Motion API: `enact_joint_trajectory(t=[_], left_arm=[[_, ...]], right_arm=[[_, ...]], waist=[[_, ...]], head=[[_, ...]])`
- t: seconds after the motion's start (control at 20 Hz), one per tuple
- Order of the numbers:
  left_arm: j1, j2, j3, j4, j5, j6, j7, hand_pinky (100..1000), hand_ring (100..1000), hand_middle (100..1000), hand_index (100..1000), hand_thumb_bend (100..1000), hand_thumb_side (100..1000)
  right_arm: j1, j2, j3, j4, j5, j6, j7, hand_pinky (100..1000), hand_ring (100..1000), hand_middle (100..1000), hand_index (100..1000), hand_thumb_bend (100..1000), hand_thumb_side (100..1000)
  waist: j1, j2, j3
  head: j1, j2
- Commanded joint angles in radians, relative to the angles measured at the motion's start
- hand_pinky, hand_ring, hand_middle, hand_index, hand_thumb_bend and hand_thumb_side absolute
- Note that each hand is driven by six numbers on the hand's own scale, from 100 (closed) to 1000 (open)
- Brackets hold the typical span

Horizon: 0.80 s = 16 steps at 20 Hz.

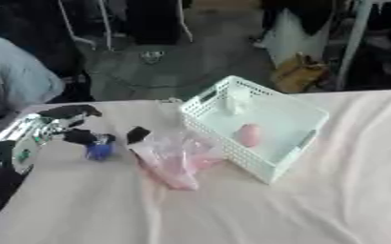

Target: Pick up objects on the table and place them in the box.

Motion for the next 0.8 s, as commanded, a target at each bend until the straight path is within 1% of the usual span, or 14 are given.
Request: enact_joint_trajectory(t=[0.05, 0.4, 0.6, 0.8], left_arm=[[-0.022, 0.021, 0.004, 0.024, -0.003, -0.006, -0.027, 1000, 1000, 1000, 1000, 627, 758], [-0.034, -0.009, 0.003, 0.086, -0.071, -0.022, -0.01, 1000, 1000, 1000, 1000, 615, 755], [-0.053, -0.035, 0.002, 0.136, -0.109, -0.028, 0.023, 1000, 1000, 1000, 1000, 607, 765], [-0.067, -0.061, 0.013, 0.171, -0.133, -0.017, 0.072, 999, 1000, 1000, 1000, 611, 766]], right_arm=[[-0.011, -0.018, -0.001, -0.015, -0.001, 0.004, -0.004, 837, 895, 790, 823, 100, 773], [-0.012, -0.016, 0.001, -0.015, -0.002, 0.007, -0.008, 837, 895, 788, 822, 100, 773], [-0.014, -0.014, 0.003, -0.015, -0.004, 0.008, -0.007, 837, 895, 787, 821, 100, 773], [-0.017, -0.012, 0.004, -0.015, -0.005, 0.009, -0.005, 837, 896, 787, 817, 100, 773]], waist=[[0.01, -0.024, -0.001], [0.009, -0.021, -0.002], [0.008, -0.019, -0.004], [0.008, -0.014, -0.006]], head=[[0.006, 0.006], [0.01, -0.002], [0.016, -0.008], [0.017, -0.014]])
